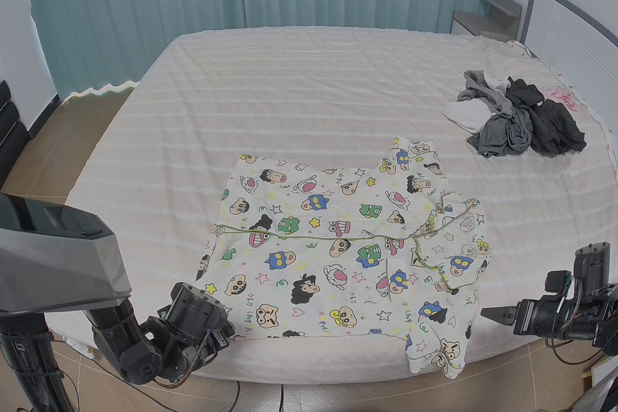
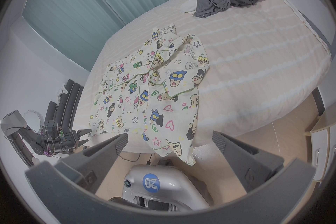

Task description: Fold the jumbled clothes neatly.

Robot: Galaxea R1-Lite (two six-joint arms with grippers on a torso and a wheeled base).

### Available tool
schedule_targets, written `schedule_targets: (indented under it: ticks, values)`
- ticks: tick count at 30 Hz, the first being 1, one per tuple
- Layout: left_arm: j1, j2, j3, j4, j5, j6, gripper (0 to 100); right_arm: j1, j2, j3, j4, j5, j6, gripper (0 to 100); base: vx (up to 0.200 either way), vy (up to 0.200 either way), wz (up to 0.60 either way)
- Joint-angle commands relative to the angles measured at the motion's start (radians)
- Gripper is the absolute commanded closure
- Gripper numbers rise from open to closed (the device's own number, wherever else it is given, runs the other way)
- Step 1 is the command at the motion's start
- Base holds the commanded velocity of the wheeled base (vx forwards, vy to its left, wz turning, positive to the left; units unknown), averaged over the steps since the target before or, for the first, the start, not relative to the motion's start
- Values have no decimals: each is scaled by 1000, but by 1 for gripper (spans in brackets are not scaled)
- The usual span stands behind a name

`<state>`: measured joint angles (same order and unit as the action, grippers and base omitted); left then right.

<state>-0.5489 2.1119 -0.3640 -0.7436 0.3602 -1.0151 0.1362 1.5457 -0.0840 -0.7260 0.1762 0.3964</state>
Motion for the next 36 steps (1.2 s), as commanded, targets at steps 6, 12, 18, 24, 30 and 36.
schedule_targets:
  ticks: [6, 12, 18, 24, 30, 36]
  values:
    - [4, 60, -53, 7, 13, 38, 0, 6, 10, 7, -6, 0, -1, 0, 0, 0, 0]
    - [15, 59, -118, 81, 49, 64, 0, 8, 14, 12, -4, 2, -2, 0, 0, 0, 0]
    - [40, 59, -177, 176, 49, 69, 100, 22, 13, 18, -4, 2, -5, 0, 0, 0, 0]
    - [41, 57, -188, 207, 49, 70, 100, 29, 22, 24, -4, 3, -7, 0, 0, 0, 0]
    - [49, 51, -185, 244, 49, 92, 100, 29, 80, 40, -6, 5, -14, 0, 0, 0, 0]
    - [93, -66, -165, 253, 46, 109, 100, 29, 180, 35, -7, 6, -45, 0, 0, 0, 0]
